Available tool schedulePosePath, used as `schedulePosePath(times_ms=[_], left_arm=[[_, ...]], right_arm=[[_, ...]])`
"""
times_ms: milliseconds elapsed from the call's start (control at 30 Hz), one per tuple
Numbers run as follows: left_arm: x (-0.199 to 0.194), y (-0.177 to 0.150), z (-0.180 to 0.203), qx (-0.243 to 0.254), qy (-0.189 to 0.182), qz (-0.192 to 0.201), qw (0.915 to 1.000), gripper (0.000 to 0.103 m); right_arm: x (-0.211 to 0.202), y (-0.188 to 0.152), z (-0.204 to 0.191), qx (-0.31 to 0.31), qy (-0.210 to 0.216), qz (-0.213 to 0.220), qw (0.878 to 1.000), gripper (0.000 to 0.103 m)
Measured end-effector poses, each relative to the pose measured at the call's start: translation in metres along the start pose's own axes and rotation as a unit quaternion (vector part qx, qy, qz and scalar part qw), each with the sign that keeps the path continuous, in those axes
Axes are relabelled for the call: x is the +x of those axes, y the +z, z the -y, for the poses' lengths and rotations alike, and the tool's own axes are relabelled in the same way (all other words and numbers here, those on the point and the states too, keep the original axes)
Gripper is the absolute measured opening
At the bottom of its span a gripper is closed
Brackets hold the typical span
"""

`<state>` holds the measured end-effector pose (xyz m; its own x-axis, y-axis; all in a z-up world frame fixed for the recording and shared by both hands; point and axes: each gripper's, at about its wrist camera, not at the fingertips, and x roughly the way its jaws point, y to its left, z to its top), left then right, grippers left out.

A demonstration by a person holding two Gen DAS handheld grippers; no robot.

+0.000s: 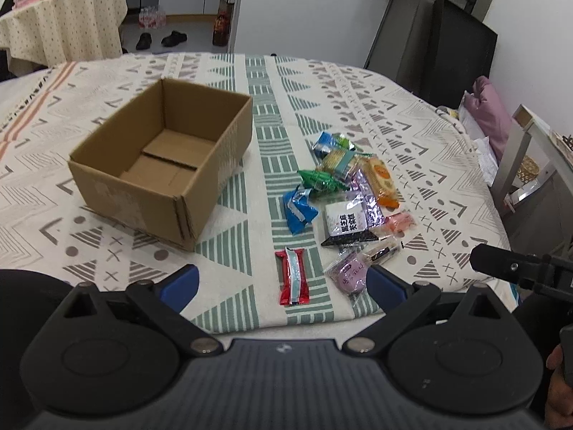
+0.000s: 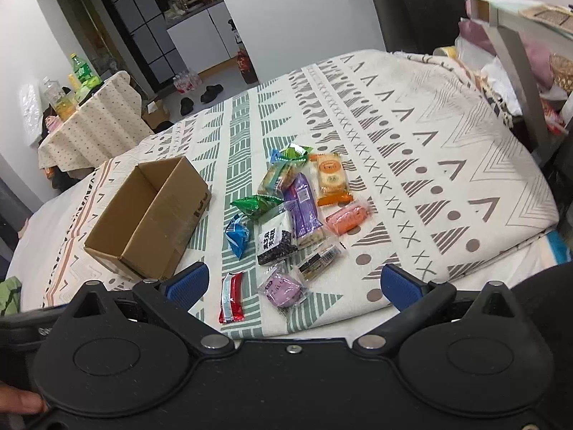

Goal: Organize snacks
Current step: 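Lower the left gripper onto the red snack bar and close it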

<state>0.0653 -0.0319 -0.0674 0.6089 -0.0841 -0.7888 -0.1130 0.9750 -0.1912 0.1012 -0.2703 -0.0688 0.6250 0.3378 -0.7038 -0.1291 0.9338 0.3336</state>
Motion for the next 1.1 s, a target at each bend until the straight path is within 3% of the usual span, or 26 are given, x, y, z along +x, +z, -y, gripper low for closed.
schedulePosePath(times_ms=[133,433,700,933,1033,1100], left_arm=[[0.021,0.001,0.001,-0.009,-0.002,-0.019,0.9998,0.095],[0.069,0.005,0.0,-0.03,-0.001,-0.053,0.9981,0.086],[0.121,0.002,0.007,-0.037,0.009,-0.098,0.9944,0.065],[0.149,-0.002,0.014,-0.037,0.026,-0.124,0.9912,0.059],[0.154,0.0,0.02,-0.024,0.051,-0.123,0.9909,0.045],[0.155,0.003,0.02,-0.029,0.057,-0.12,0.9906,0.022]], right_arm=[[0.017,0.001,0.003,0.012,0.0,-0.014,1.0,0.102],[0.061,0.007,0.014,0.057,-0.003,-0.055,0.997,0.089],[0.093,0.013,0.035,0.135,-0.012,-0.075,0.988,0.08],[0.114,0.018,0.047,0.173,-0.027,-0.083,0.981,0.072],[0.123,0.019,0.052,0.185,-0.035,-0.085,0.978,0.071],[0.127,0.02,0.054,0.193,-0.036,-0.086,0.977,0.071]])
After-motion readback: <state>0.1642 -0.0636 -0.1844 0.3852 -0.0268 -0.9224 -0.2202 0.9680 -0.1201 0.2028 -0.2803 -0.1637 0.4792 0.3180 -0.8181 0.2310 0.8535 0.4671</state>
